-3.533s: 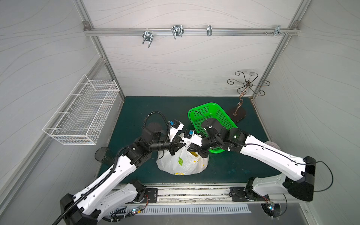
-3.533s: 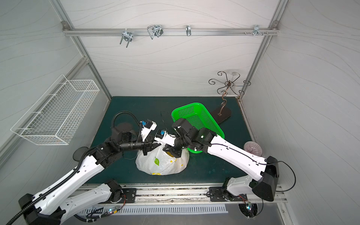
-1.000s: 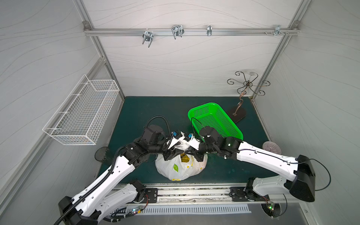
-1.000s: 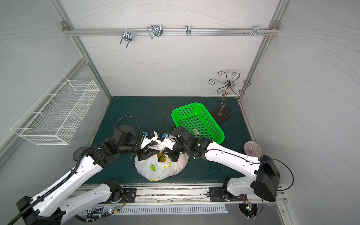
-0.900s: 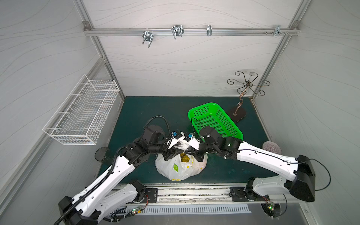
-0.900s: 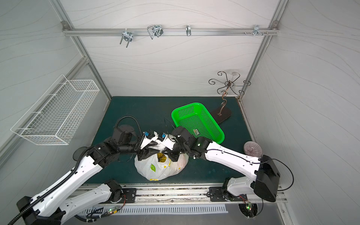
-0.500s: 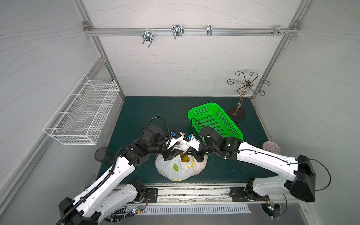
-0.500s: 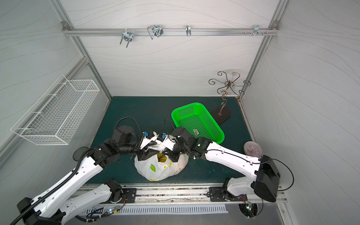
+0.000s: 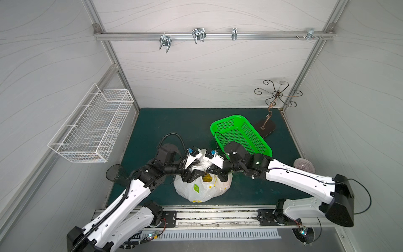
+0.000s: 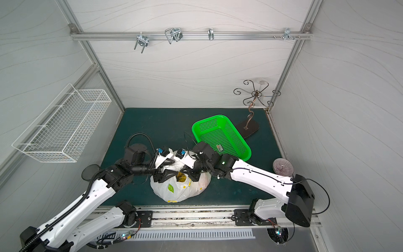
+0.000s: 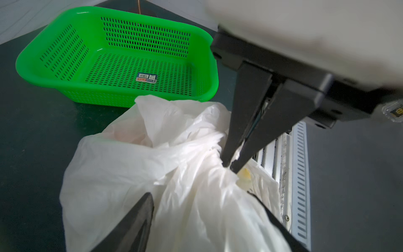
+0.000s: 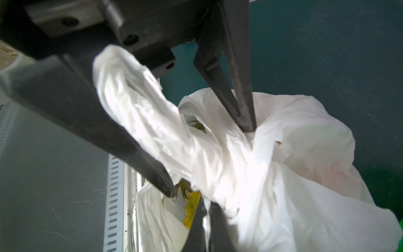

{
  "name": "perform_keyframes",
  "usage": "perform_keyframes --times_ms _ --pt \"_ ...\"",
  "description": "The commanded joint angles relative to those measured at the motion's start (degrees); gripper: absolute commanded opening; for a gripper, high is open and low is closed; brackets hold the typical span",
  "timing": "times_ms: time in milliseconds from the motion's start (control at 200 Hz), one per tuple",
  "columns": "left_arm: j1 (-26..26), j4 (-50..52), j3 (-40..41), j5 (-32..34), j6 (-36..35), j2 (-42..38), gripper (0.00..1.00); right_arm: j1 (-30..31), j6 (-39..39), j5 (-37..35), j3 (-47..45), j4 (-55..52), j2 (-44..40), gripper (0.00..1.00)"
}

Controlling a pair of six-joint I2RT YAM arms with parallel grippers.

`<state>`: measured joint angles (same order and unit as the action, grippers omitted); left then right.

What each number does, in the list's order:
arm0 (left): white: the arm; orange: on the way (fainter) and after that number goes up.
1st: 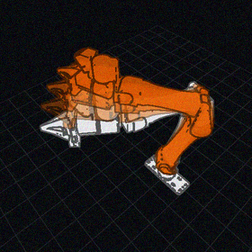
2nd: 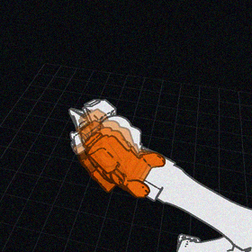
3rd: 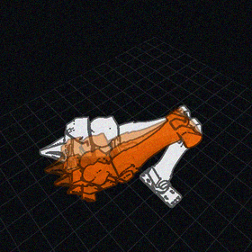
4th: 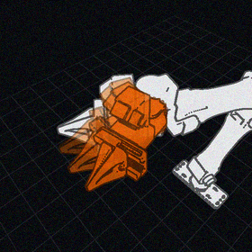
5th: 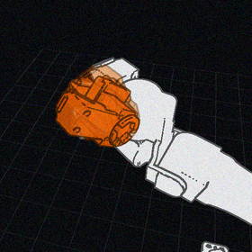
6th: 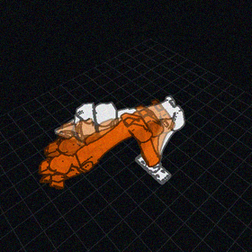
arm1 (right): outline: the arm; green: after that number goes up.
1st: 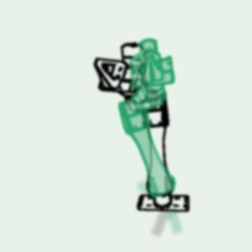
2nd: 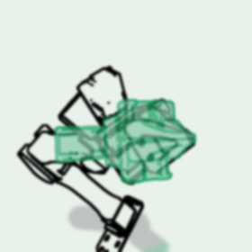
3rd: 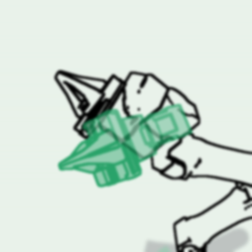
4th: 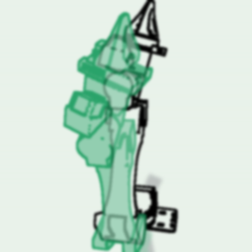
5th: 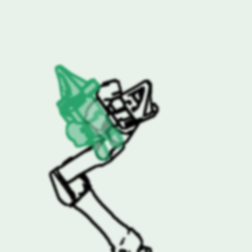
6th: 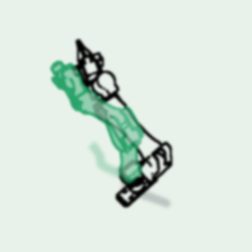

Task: Place the pineapple into a plastic bag & tie a knot
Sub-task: Cross the plastic bag at the center of the board.

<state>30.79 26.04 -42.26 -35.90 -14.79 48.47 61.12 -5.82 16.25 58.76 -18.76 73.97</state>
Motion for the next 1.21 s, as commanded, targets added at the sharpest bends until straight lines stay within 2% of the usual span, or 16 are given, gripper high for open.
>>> perform_keyframes --times_ms 0,280,400,470,980,1201 --pt "-0.29 -3.85 -0.41 -2.33 -0.07 0.64 0.62 0.31 -0.23 0.87 0.57 0.82 -0.82 0.0" --pt "-1.16 -4.07 -0.8 -5.63 0.88 1.89 0.28 0.31 -0.17 0.58 0.48 0.7 -1.15 0.0" --pt "-1.69 -4.04 -1.4 -6.77 1.16 1.98 0.07 0.31 -0.19 0.81 0.98 -0.53 -1.81 0.0" --pt "-1.78 -3.35 -1.78 -6.8 0.87 2.15 0.0 0.31 -0.23 1.13 1.74 -2.05 -2.79 0.0" --pt "-2.23 -2.09 -4.94 -5.32 1.08 2.67 0.0 0.31 2.32 0.51 7.52 -11.04 -10.4 0.0" --pt "-2.24 -1.08 -5.18 -6.45 0.37 2.62 0.01 -1.83 4.7 -2.7 9.72 -9.75 -10.89 0.0"
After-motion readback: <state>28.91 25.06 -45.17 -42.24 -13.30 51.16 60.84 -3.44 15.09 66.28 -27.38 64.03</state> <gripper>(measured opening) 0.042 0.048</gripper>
